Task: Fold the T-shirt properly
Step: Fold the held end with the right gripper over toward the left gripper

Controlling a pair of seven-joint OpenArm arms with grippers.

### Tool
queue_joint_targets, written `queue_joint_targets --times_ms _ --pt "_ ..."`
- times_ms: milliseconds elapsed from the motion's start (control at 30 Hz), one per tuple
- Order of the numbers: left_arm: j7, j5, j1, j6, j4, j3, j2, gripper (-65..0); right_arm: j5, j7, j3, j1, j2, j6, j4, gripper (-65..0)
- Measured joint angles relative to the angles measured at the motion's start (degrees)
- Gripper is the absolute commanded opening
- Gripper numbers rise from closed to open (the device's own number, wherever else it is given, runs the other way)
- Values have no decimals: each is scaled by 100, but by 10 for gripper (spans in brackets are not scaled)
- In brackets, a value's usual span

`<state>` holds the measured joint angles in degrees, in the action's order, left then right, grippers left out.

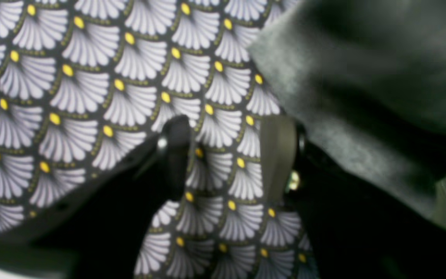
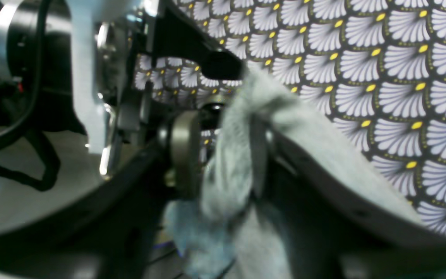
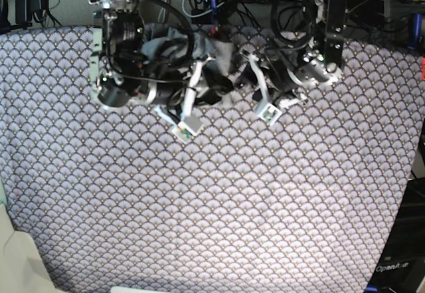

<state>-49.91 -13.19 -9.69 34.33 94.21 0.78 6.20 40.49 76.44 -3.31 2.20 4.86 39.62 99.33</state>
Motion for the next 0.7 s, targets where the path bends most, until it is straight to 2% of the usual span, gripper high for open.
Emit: queue_joint_targets --times_ms 100,300,467,700 --pt "22 0 2 4 2 -2 0 -360 22 -17 -302 -11 -109 0 11 -314" --pt "2 0 -11 17 2 -2 11 -361 63 -352 -538 -225 -369 0 31 -307" --pt "-2 -4 -83 17 2 197 13 -359 39 -520 -343 -520 -1019 0 251 -329" --pt "-13 2 -101 31 72 197 13 -359 48 -566 306 -577 -1971 0 302 -423"
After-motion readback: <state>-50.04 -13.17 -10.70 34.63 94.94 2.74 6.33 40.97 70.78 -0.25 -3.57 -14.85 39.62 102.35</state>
